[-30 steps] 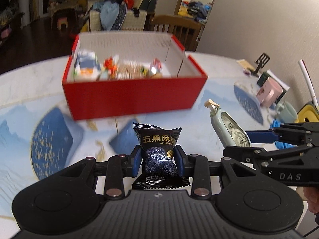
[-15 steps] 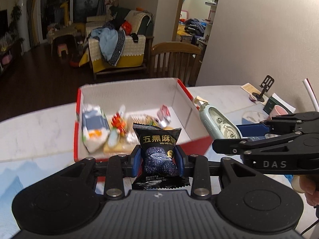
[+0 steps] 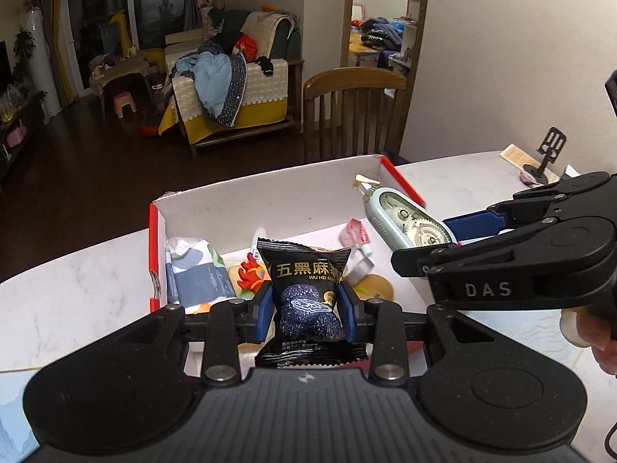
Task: Organize objects
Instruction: 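Lower both items into the box and open both grippers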
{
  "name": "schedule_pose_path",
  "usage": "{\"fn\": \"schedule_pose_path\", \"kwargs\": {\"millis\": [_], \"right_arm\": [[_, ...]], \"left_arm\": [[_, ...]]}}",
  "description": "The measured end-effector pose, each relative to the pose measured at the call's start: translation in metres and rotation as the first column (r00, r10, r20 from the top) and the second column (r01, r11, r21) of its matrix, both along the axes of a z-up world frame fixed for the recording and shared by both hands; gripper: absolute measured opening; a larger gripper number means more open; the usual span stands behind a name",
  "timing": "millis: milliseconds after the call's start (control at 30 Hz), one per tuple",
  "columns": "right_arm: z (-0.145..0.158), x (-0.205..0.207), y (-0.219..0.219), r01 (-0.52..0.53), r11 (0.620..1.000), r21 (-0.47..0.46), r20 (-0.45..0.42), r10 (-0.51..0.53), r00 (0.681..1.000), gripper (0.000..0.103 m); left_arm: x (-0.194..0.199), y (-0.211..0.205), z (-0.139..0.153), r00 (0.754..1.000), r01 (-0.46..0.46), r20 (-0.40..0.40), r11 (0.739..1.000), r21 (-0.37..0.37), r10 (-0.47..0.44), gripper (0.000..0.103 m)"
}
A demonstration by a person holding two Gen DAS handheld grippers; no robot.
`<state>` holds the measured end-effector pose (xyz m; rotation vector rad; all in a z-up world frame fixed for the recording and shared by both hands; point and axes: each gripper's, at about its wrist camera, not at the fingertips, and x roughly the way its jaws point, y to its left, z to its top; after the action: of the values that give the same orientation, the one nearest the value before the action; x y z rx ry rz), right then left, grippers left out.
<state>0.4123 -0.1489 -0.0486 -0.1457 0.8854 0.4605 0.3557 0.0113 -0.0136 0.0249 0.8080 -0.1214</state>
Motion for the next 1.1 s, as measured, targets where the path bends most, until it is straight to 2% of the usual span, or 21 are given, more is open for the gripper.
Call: {"fn": "schedule_pose_path", "kwargs": {"millis": [300, 600, 833, 1100], "right_arm": [[-0.025, 0.042, 0.011, 0.036, 0.999, 0.010, -0.092, -0.035, 0.995, 0.051], [-0.052, 0.065, 0.027, 0.048, 0.998, -0.027, -0.151, -0.052, 0.987, 0.051], [-0.069, 0.068, 0.029, 0.052, 0.997, -0.061, -0.183, -0.062, 0.981, 0.051], [-0.068, 0.066, 0.030, 0.048, 0.997, -0.068, -0.179, -0.059, 0.982, 0.052]], "left_arm": [[0.035, 0.006, -0.029, 0.998, -0.023, -0.055, 0.999, 0.041, 0.025, 0.034], [0.051, 0.010, -0.057, 0.992, -0.016, -0.121, 0.997, 0.070, 0.025, 0.034], [0.057, 0.011, -0.070, 0.986, -0.015, -0.166, 0.999, 0.051, 0.024, 0.034], [0.058, 0.010, -0.074, 0.982, -0.030, -0.183, 0.998, 0.050, 0.038, 0.034]]}}
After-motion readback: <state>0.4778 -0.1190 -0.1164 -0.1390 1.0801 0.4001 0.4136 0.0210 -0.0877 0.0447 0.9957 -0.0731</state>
